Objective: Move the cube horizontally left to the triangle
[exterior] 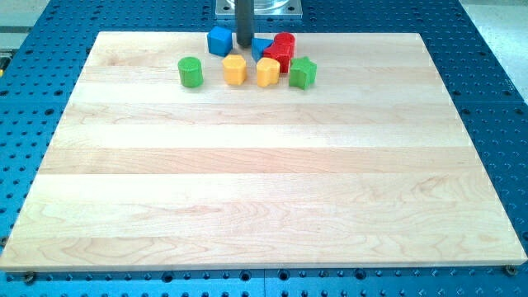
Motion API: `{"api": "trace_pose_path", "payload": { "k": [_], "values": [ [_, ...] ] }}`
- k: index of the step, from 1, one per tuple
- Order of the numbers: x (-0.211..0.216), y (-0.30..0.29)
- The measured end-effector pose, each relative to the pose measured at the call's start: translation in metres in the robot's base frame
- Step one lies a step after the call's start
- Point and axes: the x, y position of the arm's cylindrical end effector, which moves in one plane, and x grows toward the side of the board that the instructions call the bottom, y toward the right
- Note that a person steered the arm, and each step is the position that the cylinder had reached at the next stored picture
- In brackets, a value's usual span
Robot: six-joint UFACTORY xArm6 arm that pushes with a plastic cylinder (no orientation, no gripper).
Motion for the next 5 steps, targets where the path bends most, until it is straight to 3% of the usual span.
{"api": "trace_pose_path", "payload": {
  "k": [1,2,3,4,5],
  "values": [
    [0.008,-0.059],
    [0.025,-0.072],
    [0.012,-0.123],
    [0.047,-0.115],
    [0.061,-0.054]
  ]
}}
